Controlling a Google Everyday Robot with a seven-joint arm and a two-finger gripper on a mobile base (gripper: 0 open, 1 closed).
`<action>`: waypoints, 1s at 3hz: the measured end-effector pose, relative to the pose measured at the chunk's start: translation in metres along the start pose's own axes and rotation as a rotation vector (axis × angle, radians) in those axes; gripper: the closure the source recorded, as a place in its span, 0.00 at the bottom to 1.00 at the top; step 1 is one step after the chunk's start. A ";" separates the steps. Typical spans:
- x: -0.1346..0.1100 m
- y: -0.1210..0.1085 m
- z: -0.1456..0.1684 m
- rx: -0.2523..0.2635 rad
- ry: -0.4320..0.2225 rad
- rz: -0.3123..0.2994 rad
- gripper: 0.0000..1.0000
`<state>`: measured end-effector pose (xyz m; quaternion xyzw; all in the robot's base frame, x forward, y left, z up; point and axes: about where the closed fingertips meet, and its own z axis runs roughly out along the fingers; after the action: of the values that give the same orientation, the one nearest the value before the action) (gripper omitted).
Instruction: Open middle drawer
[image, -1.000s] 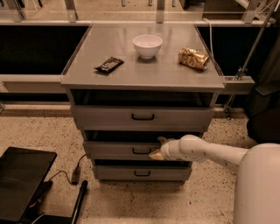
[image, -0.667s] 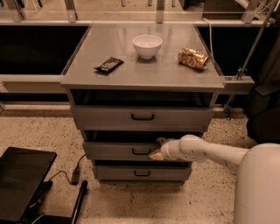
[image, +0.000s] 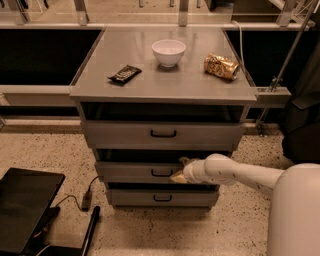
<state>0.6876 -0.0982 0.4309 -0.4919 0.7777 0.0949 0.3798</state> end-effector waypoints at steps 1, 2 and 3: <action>-0.007 -0.003 -0.011 0.022 -0.013 -0.003 1.00; -0.008 -0.004 -0.013 0.022 -0.013 -0.003 1.00; -0.009 -0.004 -0.014 0.022 -0.013 -0.003 1.00</action>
Offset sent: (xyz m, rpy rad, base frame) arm -0.2797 -0.0191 -0.0067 0.0489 0.0084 -0.2017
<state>0.6859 -0.1012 0.4474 -0.4882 0.7755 0.0888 0.3903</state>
